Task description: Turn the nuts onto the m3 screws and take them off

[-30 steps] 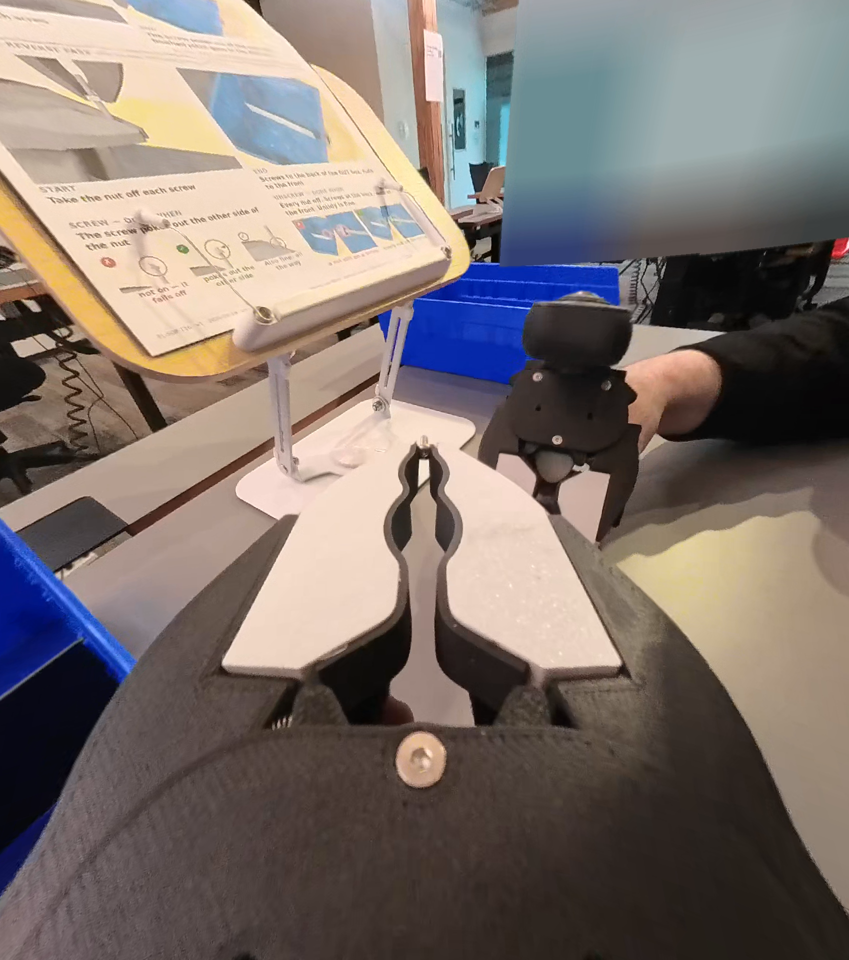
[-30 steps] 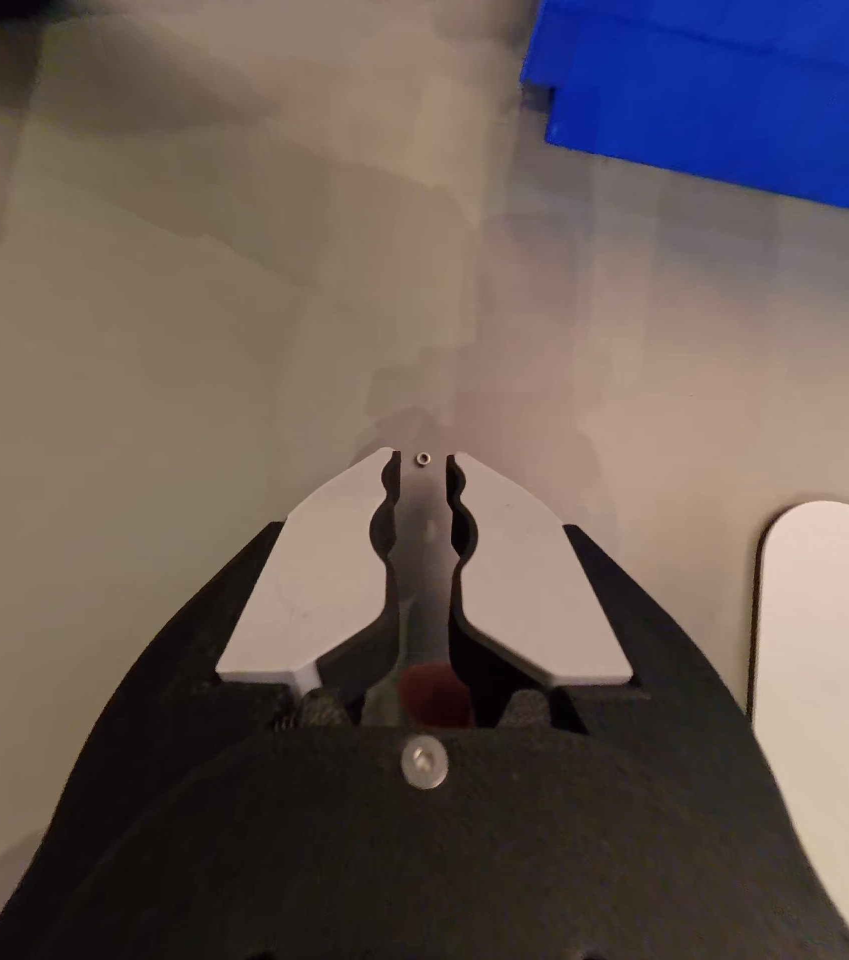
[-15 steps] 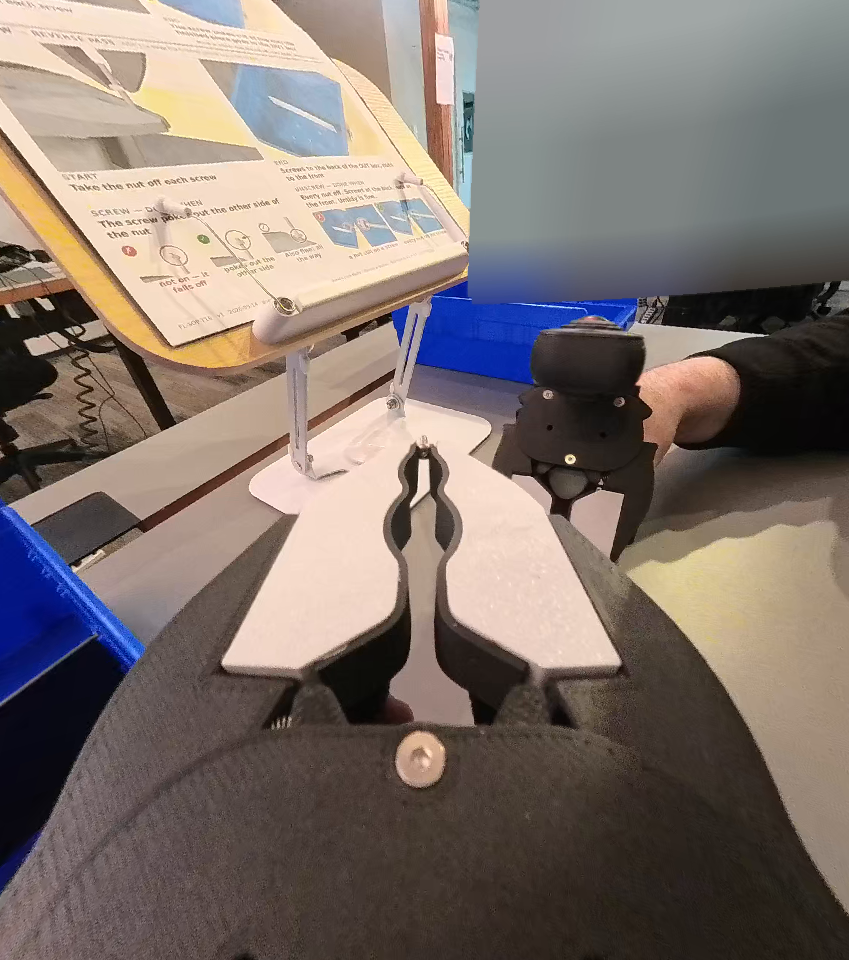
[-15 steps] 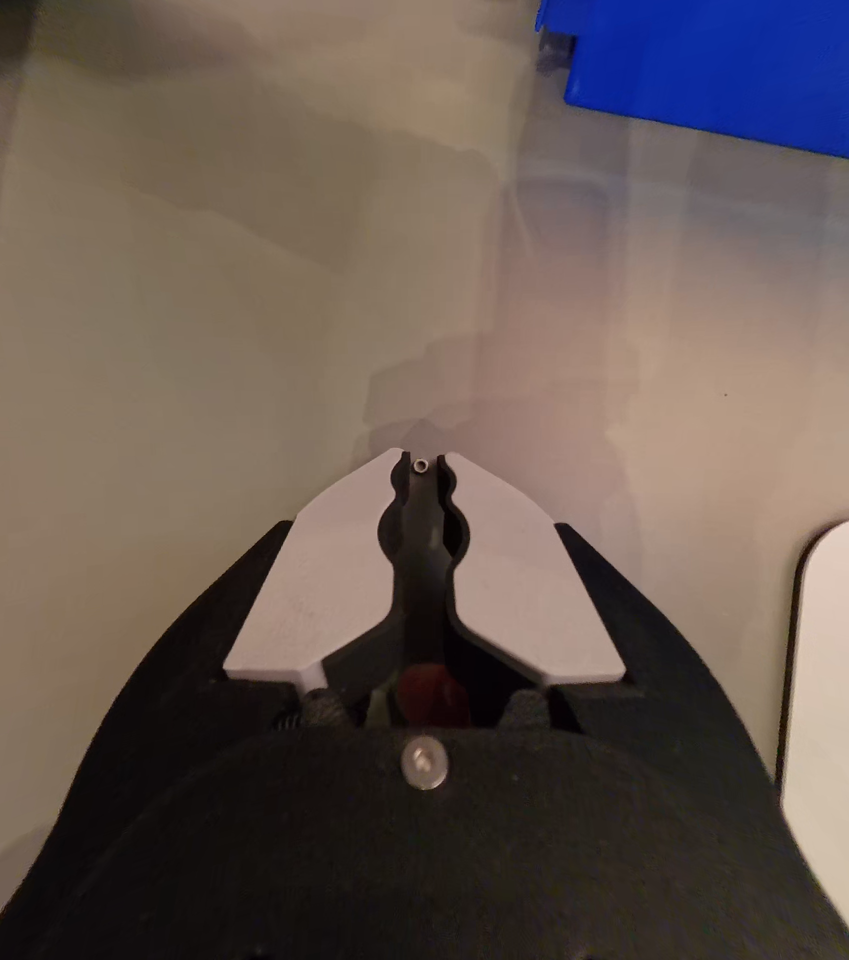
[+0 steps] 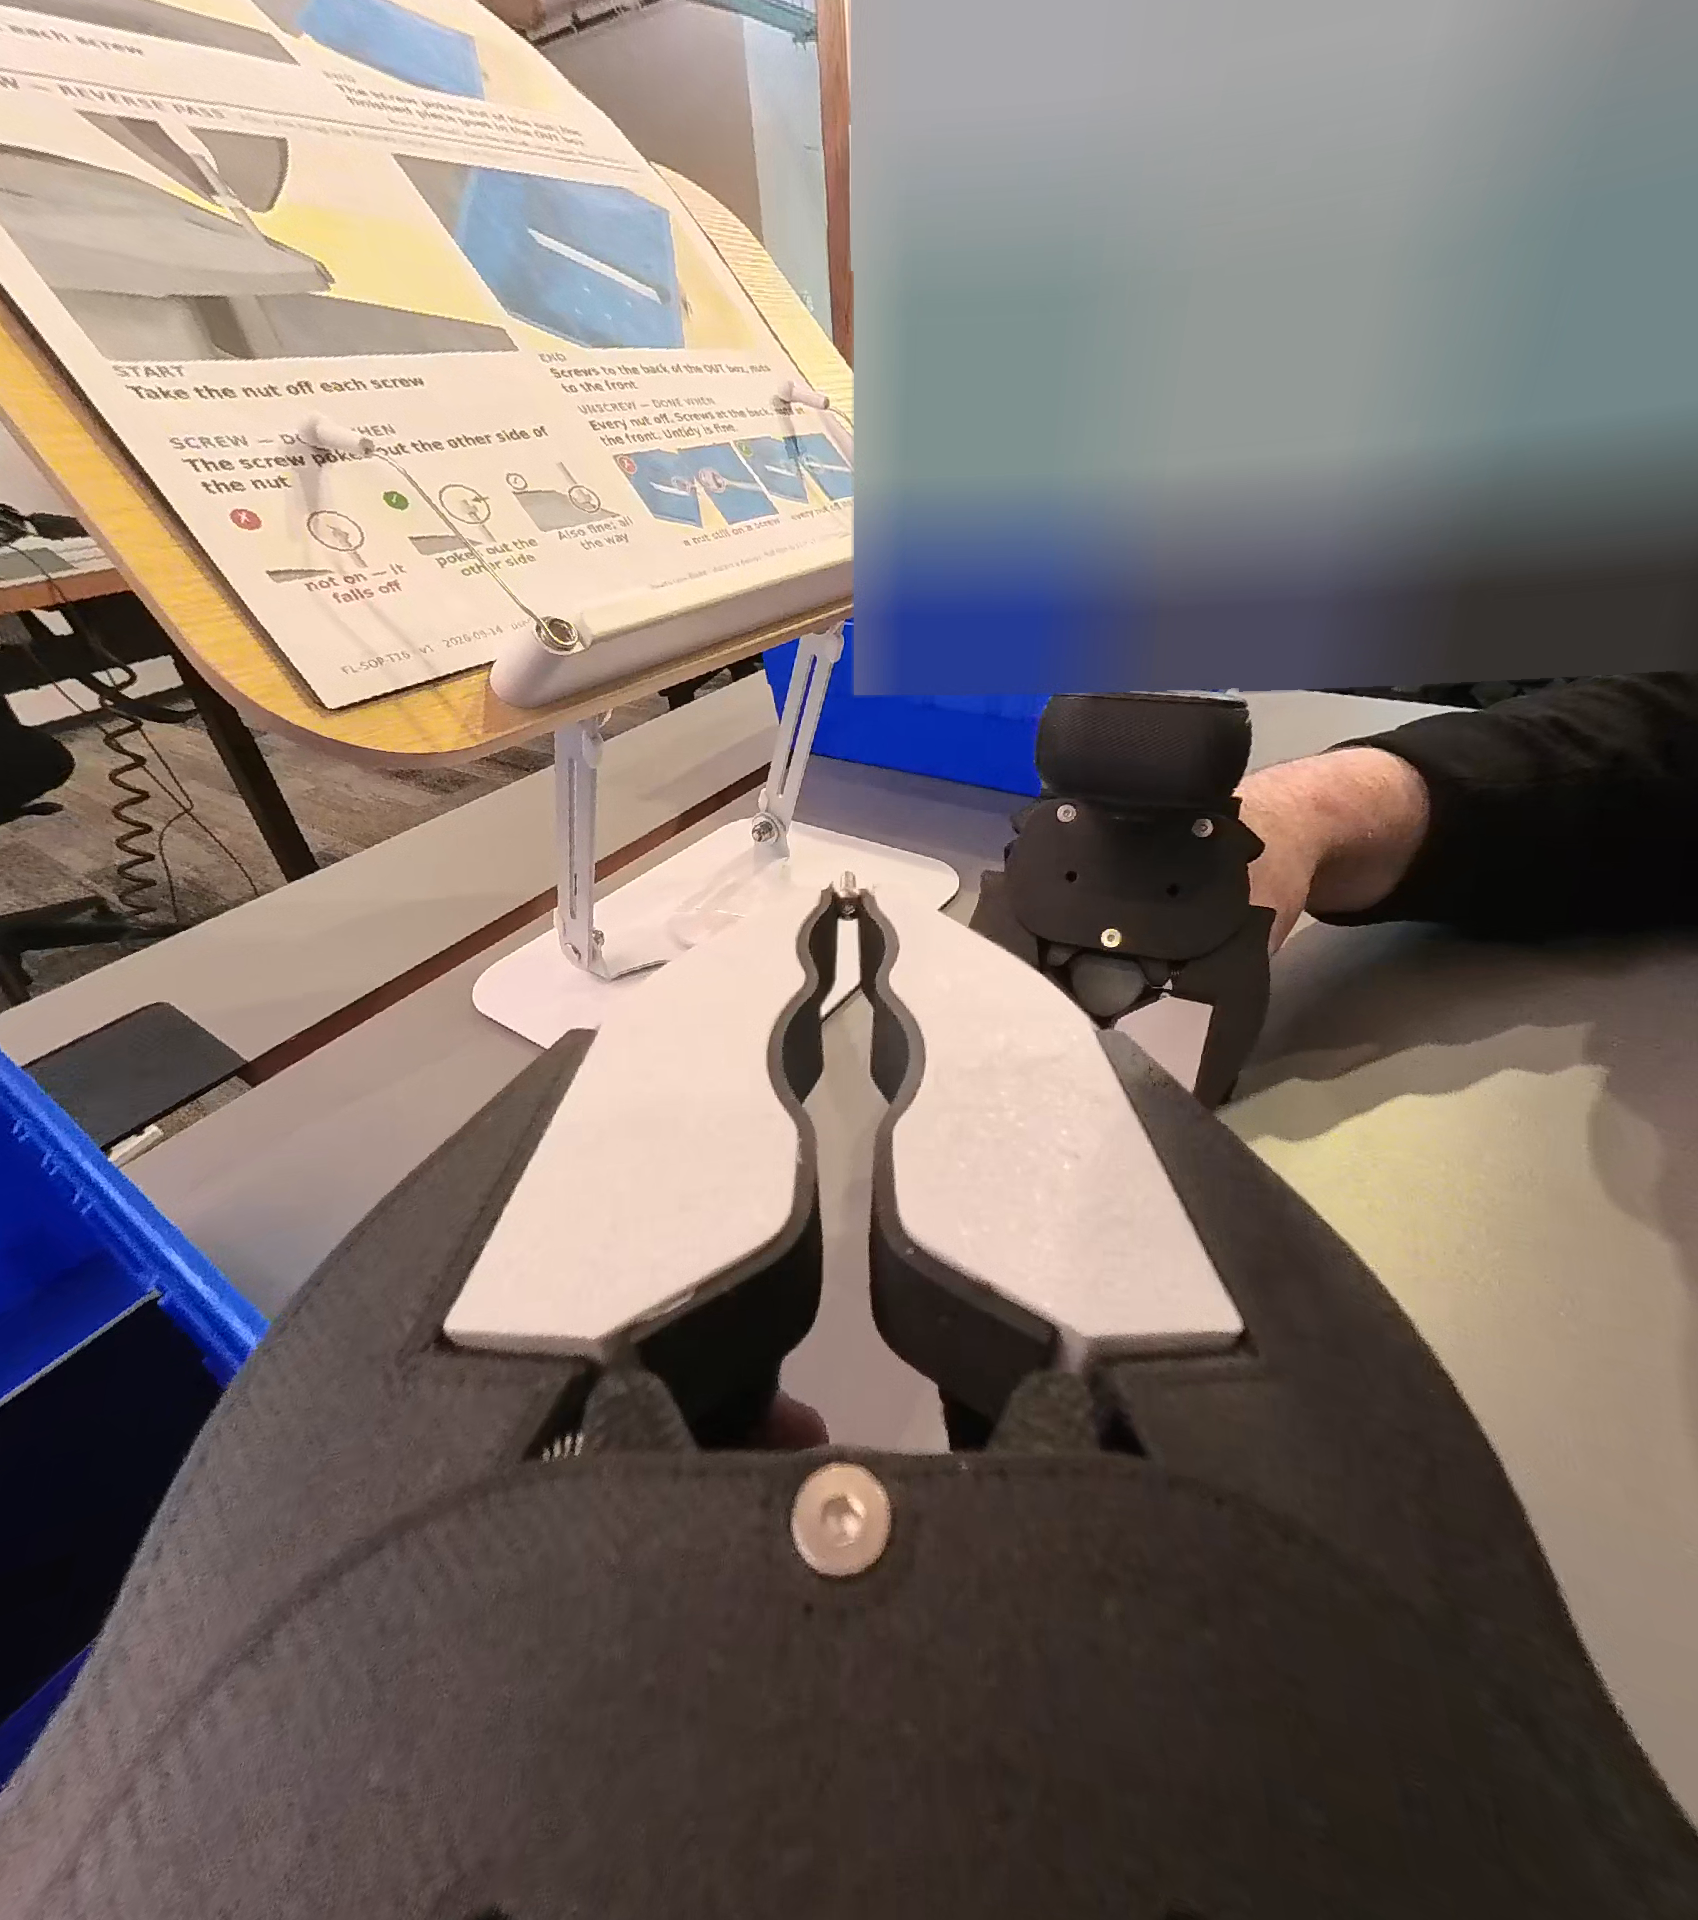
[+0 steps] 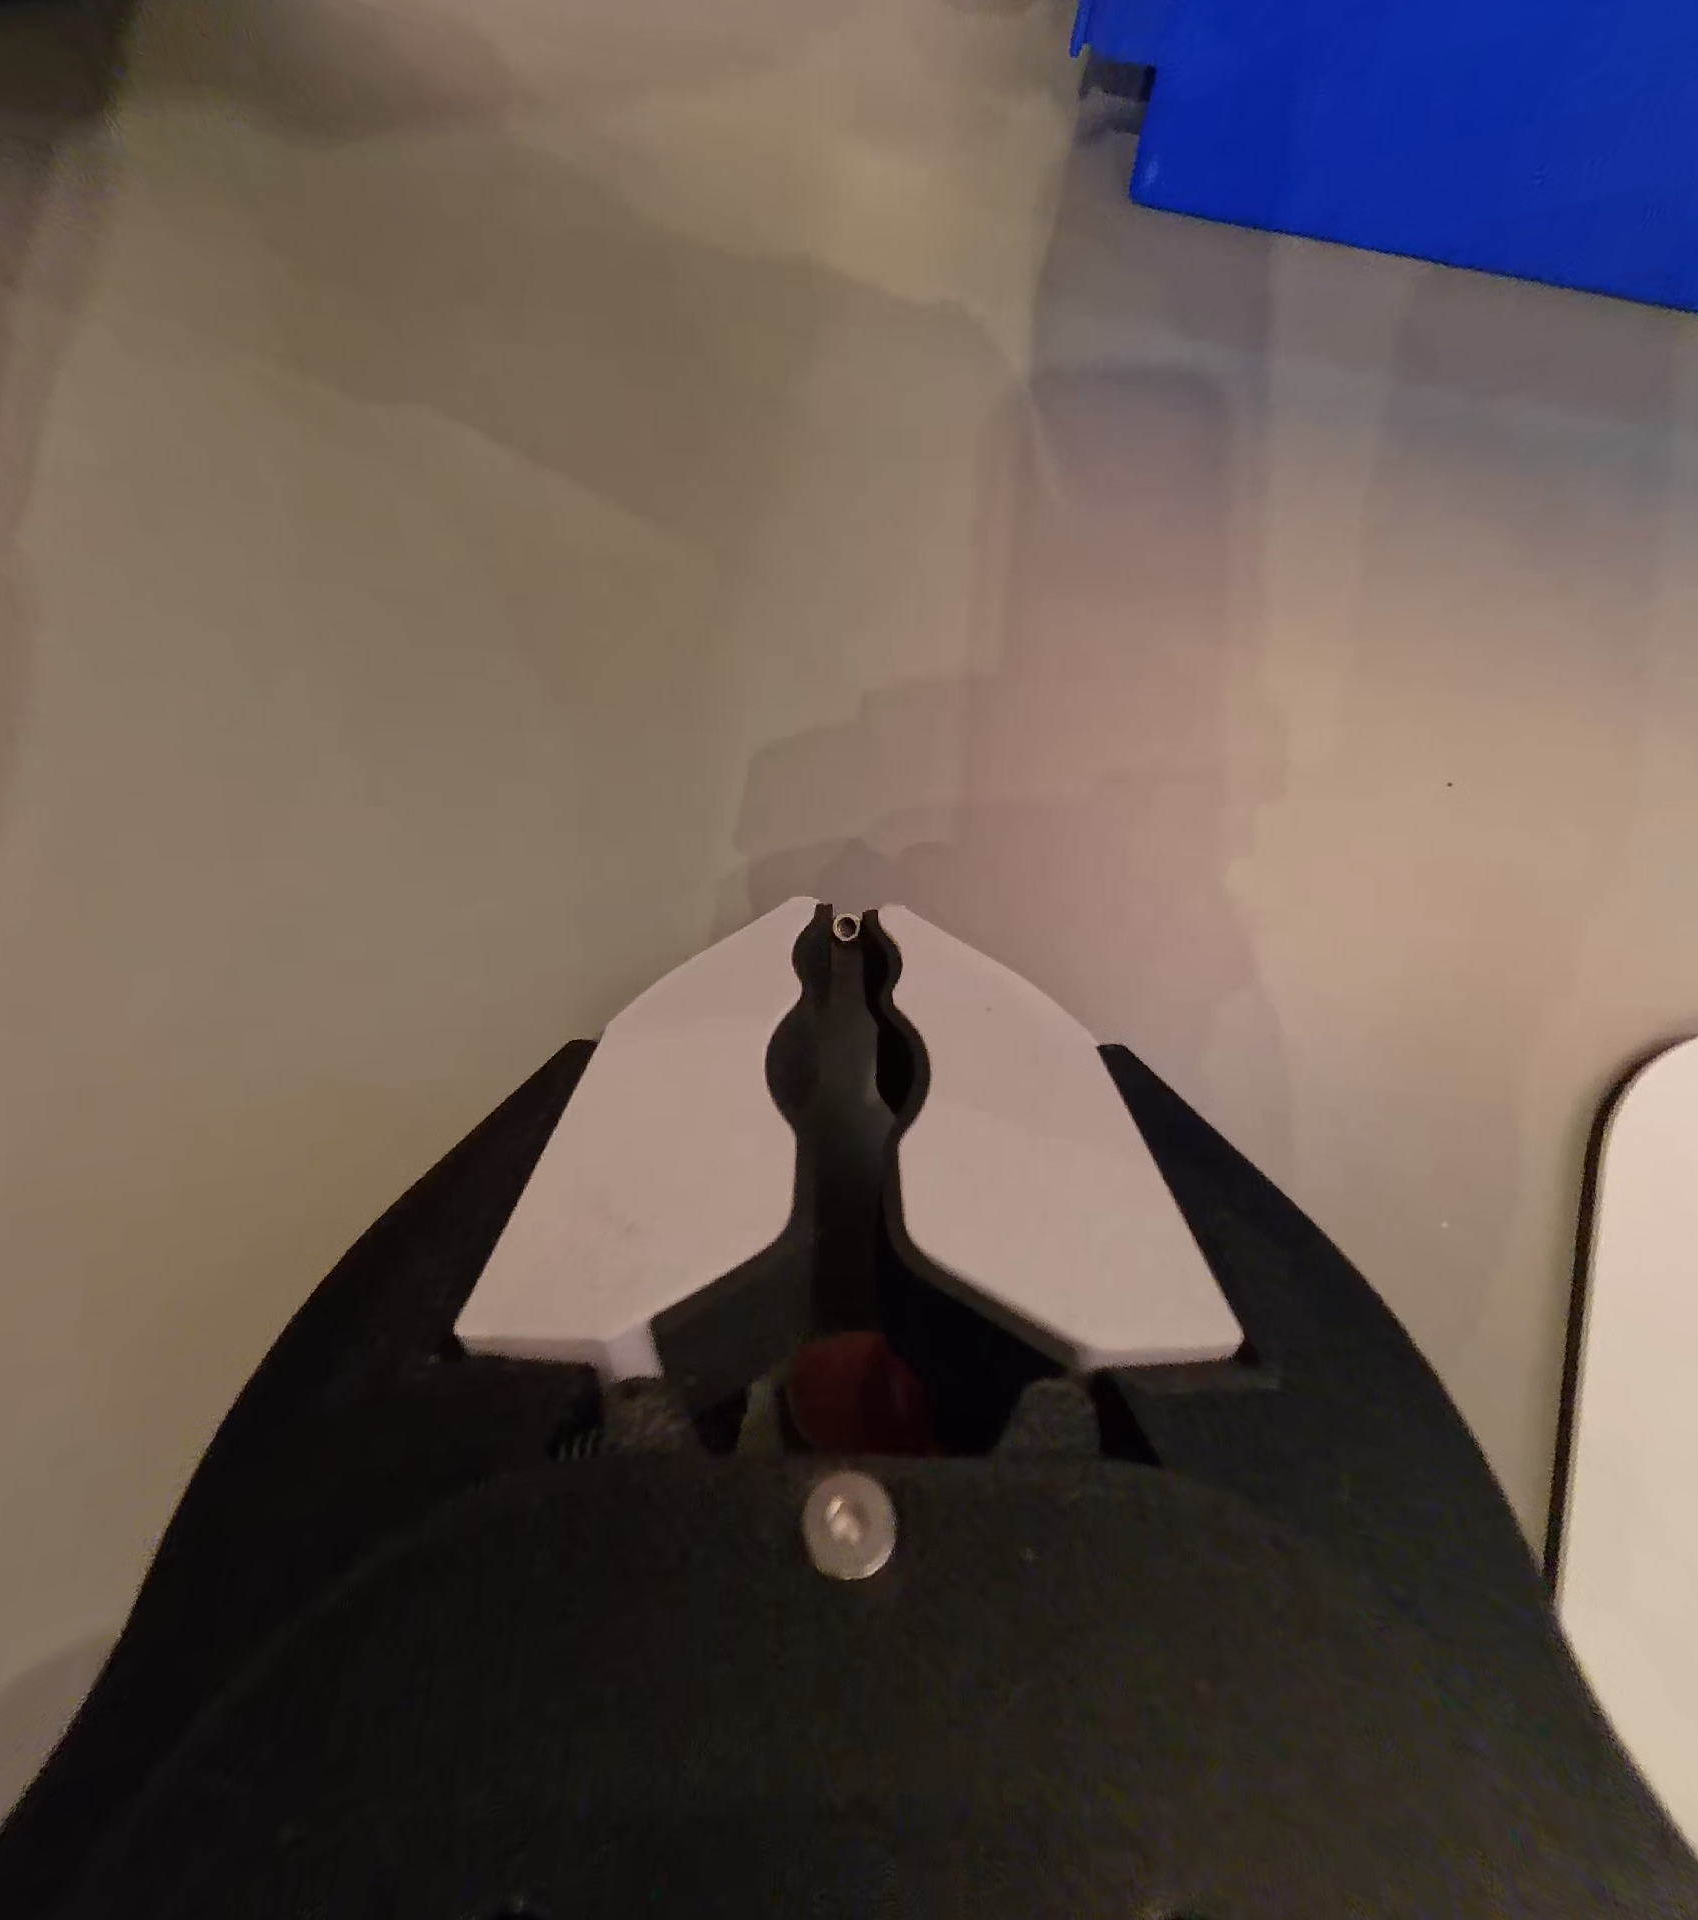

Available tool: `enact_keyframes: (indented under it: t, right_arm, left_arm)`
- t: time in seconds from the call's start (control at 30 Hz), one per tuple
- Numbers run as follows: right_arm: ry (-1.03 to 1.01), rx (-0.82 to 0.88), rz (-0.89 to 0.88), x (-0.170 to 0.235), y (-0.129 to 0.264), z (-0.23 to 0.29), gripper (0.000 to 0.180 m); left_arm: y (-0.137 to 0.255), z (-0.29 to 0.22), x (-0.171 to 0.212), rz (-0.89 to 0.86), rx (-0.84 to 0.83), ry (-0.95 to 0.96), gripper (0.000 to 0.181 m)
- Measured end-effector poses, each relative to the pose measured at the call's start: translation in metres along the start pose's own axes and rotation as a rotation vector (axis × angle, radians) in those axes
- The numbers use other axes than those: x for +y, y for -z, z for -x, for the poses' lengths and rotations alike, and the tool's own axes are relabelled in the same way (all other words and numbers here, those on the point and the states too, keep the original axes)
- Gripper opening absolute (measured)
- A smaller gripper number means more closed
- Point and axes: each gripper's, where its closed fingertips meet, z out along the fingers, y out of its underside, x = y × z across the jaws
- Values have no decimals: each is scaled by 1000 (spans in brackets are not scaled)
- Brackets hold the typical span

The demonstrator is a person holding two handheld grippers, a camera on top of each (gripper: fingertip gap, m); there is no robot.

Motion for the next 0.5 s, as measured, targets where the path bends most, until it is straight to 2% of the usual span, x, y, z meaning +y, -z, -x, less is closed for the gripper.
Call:
enact_keyframes:
  t: [0.5]
  right_arm:
    - [81, 10, -1, 1, 1, 3, 5]
  left_arm:
    - [1, -2, 2, -1, 8, -4, 3]
